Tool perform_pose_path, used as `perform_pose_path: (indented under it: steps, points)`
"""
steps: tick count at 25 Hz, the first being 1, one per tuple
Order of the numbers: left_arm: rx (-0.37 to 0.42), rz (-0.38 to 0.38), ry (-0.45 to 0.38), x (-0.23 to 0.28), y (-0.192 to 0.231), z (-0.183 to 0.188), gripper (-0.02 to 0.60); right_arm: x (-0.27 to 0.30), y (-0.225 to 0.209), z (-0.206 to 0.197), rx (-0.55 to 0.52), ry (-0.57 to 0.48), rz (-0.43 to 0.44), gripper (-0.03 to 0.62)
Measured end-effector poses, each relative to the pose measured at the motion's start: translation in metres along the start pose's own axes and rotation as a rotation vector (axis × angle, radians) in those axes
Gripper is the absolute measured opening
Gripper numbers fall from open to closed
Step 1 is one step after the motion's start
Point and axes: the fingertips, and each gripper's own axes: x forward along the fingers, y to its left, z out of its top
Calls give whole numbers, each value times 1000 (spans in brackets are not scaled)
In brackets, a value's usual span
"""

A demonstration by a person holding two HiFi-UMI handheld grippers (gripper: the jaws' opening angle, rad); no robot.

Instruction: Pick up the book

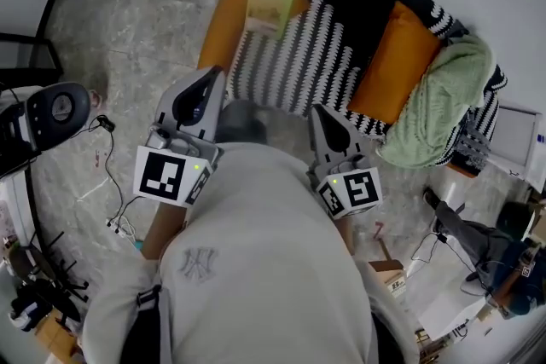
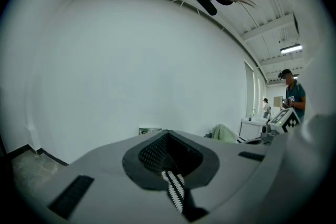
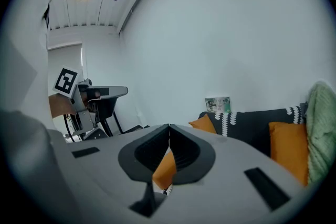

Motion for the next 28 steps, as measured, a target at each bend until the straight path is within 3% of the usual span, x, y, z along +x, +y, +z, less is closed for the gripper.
perform_pose_path:
  steps: [11,28]
  points:
    - [3,2,29,16,5,16,2,11,-9,10,55,20,14,18]
    - [-42,-64,67,108,83,29,2,121,-34,60,44,19,-8,18]
